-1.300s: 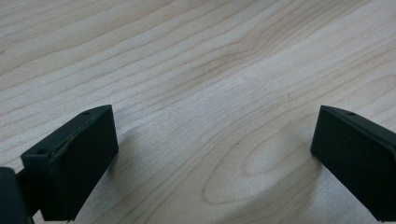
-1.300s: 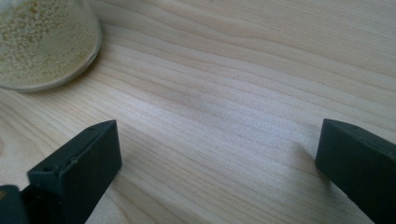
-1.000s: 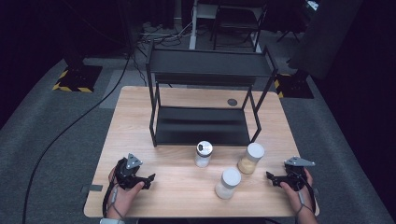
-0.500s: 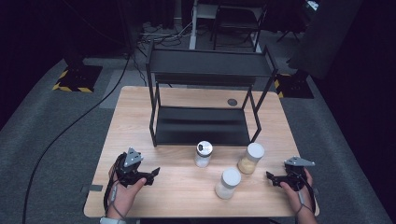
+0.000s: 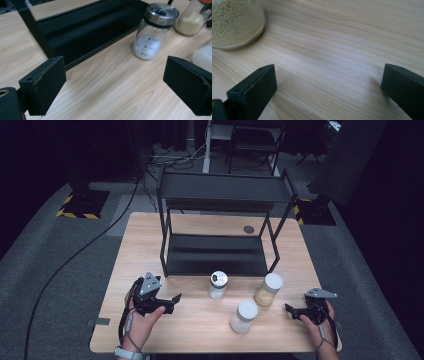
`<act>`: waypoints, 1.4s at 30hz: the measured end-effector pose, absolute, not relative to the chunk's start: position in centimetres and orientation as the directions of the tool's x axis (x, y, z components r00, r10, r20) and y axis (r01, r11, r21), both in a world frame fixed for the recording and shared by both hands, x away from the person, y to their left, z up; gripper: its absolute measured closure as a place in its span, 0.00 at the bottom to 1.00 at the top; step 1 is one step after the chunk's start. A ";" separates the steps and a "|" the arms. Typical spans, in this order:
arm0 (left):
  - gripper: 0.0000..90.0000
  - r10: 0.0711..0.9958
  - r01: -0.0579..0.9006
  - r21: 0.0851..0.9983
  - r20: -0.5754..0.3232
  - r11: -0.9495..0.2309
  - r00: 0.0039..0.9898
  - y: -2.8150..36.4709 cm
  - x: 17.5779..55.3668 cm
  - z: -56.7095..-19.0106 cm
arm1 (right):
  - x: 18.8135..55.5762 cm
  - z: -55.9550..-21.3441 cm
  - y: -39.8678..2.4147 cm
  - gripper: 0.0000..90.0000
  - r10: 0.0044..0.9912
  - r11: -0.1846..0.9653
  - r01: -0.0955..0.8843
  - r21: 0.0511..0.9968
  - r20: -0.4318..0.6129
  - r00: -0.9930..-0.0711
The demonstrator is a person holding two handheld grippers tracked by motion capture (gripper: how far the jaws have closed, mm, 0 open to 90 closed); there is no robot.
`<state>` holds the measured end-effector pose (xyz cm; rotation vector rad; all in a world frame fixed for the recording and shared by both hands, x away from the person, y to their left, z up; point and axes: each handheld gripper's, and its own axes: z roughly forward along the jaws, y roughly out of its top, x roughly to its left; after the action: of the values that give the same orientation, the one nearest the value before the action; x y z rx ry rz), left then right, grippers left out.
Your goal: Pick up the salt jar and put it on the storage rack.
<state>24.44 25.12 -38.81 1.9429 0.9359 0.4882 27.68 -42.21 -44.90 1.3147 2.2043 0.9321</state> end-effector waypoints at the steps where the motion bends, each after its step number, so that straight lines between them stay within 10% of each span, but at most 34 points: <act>1: 0.04 0.766 0.413 0.856 -0.030 -0.313 0.642 25.0 24.5 -38.7 | 27.7 -44.9 -42.2 0.00 0.881 0.332 0.609 0.721 -0.008 -0.472; 42: 0.03 0.701 0.258 0.937 -0.018 -0.238 0.713 19.3 27.2 -38.9 | 27.7 -44.9 -42.2 0.00 0.882 0.332 0.609 0.720 -0.008 -0.472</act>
<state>27.21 19.34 -38.87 1.8103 0.7541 0.4986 27.68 -42.19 -44.90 1.3152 2.2041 0.9315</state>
